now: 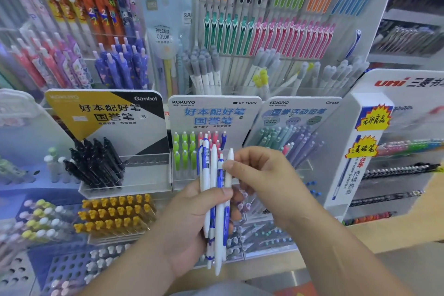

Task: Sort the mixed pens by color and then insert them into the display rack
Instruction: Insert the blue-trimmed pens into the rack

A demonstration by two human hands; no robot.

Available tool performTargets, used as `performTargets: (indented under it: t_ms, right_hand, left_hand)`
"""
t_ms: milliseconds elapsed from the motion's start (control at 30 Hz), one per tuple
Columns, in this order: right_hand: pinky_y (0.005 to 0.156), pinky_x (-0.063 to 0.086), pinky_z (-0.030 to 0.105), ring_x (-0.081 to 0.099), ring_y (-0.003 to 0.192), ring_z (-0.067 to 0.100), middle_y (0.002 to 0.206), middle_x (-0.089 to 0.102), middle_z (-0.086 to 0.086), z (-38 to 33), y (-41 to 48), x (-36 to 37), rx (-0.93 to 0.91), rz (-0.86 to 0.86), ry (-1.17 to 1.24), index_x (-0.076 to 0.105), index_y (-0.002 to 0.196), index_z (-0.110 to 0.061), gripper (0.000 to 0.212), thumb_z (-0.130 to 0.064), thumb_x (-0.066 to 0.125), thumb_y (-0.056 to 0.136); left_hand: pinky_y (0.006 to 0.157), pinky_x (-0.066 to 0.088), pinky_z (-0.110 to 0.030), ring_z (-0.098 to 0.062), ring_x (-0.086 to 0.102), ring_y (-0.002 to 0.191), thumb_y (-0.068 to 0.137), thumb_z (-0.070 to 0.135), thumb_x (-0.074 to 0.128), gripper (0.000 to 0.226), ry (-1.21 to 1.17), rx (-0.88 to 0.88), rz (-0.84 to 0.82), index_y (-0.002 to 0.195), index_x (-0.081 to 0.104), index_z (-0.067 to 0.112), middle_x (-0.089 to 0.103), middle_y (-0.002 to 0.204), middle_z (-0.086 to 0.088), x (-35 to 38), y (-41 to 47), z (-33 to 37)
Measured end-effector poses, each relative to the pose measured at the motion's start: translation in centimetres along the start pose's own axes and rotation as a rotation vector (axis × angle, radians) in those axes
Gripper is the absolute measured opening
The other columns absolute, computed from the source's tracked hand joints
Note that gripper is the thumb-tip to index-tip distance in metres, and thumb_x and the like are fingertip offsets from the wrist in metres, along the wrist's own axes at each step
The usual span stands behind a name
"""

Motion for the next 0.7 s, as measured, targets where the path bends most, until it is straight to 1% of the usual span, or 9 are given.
performTargets:
  t_ms: [133,233,333,367,400,467,567,633,700]
  right_hand:
    - [0.052,0.042,0.024,0.053,0.054,0.012,0.063,0.061,0.002,-0.4,0.1,-1.6,-0.015,0.112,0.022,0.067,0.083,-0.008,0.012,-0.015,0.067,0.092]
    - [0.051,0.044,0.025,0.055,0.055,0.015,0.065,0.061,0.004,-0.7,0.4,-3.0,-0.039,0.202,0.141,0.064,0.084,-0.009,0.012,-0.012,0.063,0.095]
    - [0.052,0.046,0.025,0.057,0.056,0.015,0.067,0.062,0.005,-0.9,0.5,-3.6,-0.054,0.226,0.219,0.062,0.086,-0.009,0.010,-0.012,0.061,0.096]
    - [0.053,0.047,0.025,0.057,0.056,0.015,0.067,0.061,0.005,-0.8,0.5,-3.5,-0.054,0.218,0.229,0.062,0.086,-0.009,0.010,-0.012,0.061,0.095]
    - [0.054,0.047,0.025,0.057,0.057,0.016,0.068,0.061,0.005,-0.7,0.5,-3.4,-0.049,0.206,0.237,0.062,0.085,-0.010,0.010,-0.011,0.061,0.095]
    - [0.058,0.048,0.027,0.059,0.060,0.017,0.069,0.062,0.006,-0.5,0.3,-2.9,-0.044,0.166,0.235,0.064,0.086,-0.009,0.007,-0.008,0.063,0.093]
    - [0.065,0.051,0.030,0.064,0.068,0.018,0.077,0.070,0.010,-0.1,-0.2,-1.4,-0.047,0.046,0.120,0.069,0.088,-0.007,0.004,-0.010,0.070,0.088]
    - [0.068,0.051,0.027,0.066,0.071,0.017,0.081,0.074,0.007,0.4,-0.7,-0.2,-0.040,-0.042,0.083,0.071,0.090,-0.006,0.007,-0.013,0.070,0.089]
    - [0.072,0.052,0.026,0.069,0.073,0.014,0.085,0.076,0.005,0.5,-1.0,0.3,-0.047,-0.059,0.095,0.069,0.093,-0.005,0.009,-0.013,0.065,0.093]
  left_hand:
    - [0.047,0.049,-0.032,-0.026,0.061,0.060,0.069,0.001,0.078,0.046,0.016,-0.029,-0.018,0.112,0.063,0.003,0.068,0.082,-0.019,0.2,0.0,-0.7]
    - [0.047,0.046,-0.029,-0.024,0.059,0.057,0.067,0.009,0.071,0.039,0.012,-0.019,-0.017,0.106,0.065,0.006,0.069,0.084,-0.020,-0.1,0.0,-0.9]
    - [0.047,0.046,-0.028,-0.022,0.057,0.055,0.067,0.003,0.074,0.042,-0.010,-0.004,0.006,0.107,0.066,0.008,0.067,0.081,-0.019,-0.6,-0.1,-0.8]
    - [0.047,0.046,-0.029,-0.022,0.057,0.054,0.066,-0.001,0.077,0.047,-0.022,0.000,0.020,0.111,0.066,0.008,0.066,0.080,-0.018,-0.7,-0.2,-0.7]
    - [0.048,0.045,-0.028,-0.022,0.057,0.054,0.066,0.000,0.077,0.049,-0.038,0.007,0.035,0.113,0.066,0.009,0.065,0.079,-0.018,-0.8,-0.2,-0.7]
    - [0.047,0.045,-0.028,-0.022,0.055,0.052,0.069,0.007,0.069,0.045,-0.070,0.025,0.057,0.113,0.066,0.009,0.064,0.077,-0.018,-0.9,-0.3,-0.4]
    - [0.047,0.045,-0.028,-0.021,0.052,0.051,0.071,0.008,0.066,0.042,-0.090,0.064,0.069,0.114,0.065,0.007,0.063,0.074,-0.016,-0.8,-0.4,0.0]
    - [0.046,0.046,-0.028,-0.021,0.051,0.050,0.071,0.008,0.067,0.040,-0.092,0.080,0.081,0.111,0.065,0.006,0.062,0.072,-0.015,-0.7,-0.3,0.2]
    - [0.047,0.047,-0.028,-0.021,0.052,0.051,0.072,0.008,0.068,0.040,-0.087,0.084,0.090,0.111,0.065,0.005,0.063,0.072,-0.014,-0.6,-0.1,0.3]
Point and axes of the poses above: each hand's wrist, its own y-axis towards the middle knuckle, its own x-axis out of the palm, z = x × y, the point moved 8 cm from there along y, towards the middle knuckle
